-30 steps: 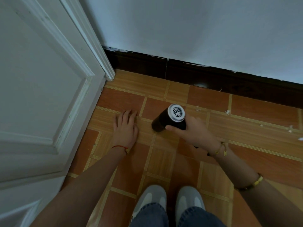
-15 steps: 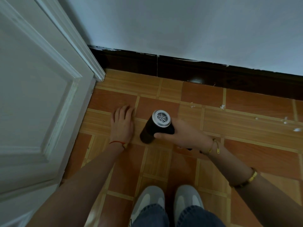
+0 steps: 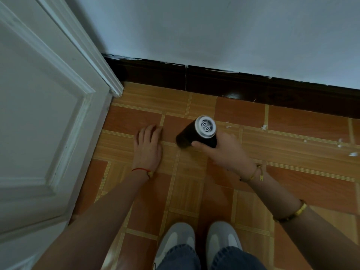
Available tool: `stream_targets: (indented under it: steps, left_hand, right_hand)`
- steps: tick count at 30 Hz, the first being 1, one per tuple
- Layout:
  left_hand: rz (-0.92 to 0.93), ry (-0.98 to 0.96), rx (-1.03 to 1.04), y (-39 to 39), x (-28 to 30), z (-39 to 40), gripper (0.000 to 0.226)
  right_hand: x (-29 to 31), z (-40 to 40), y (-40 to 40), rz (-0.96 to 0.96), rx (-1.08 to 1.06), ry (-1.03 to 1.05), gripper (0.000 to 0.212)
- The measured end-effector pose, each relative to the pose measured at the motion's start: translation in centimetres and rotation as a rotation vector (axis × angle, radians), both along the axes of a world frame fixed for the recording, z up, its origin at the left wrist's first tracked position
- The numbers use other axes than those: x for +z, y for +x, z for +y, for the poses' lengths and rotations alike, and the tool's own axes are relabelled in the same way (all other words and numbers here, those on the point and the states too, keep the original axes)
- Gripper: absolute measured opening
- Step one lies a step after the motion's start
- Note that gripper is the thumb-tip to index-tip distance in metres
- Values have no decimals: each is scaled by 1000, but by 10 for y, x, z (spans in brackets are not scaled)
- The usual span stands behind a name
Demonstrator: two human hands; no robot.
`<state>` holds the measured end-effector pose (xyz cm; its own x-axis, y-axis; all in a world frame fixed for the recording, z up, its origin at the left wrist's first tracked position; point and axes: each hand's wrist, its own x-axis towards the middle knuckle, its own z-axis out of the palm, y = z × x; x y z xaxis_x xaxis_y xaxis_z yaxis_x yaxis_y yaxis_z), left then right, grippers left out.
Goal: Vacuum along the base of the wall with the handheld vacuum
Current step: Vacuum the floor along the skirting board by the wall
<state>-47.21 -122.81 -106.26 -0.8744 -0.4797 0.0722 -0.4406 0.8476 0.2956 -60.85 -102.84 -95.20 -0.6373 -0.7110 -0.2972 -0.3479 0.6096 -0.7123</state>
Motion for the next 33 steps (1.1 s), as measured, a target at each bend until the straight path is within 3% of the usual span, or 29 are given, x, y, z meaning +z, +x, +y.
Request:
stream_targets:
  steps: [3,6,10,16,20,25,33]
  left_hand:
    - [14,12,-50,-13,3,10,52]
    - [12,49,-86,-30,5,21,52]
    - [3,58,-113,-52,5,37,53]
    - [16,59,-129,-76,-2,51,48]
    - [6,44,-115,-79,-7,58,48]
    - [8,31,-109,-78,-10,59,49]
    - [9,30,-111,-78,-11,58,49]
  right_hand:
    - [-6,8,-6,72,-145,-45,61]
    - [-8,18,-13,78,-151,-36,57]
    - [-15,32,-24,228,-330,-65,64]
    - [-19,56,-56,264,-488,-125,63]
    - [-19,65,-67,281,-511,-76,55]
    - [-14,74,-69,156,-442,-47,38]
    - [-9,78,-67,199,-406,-37,41]
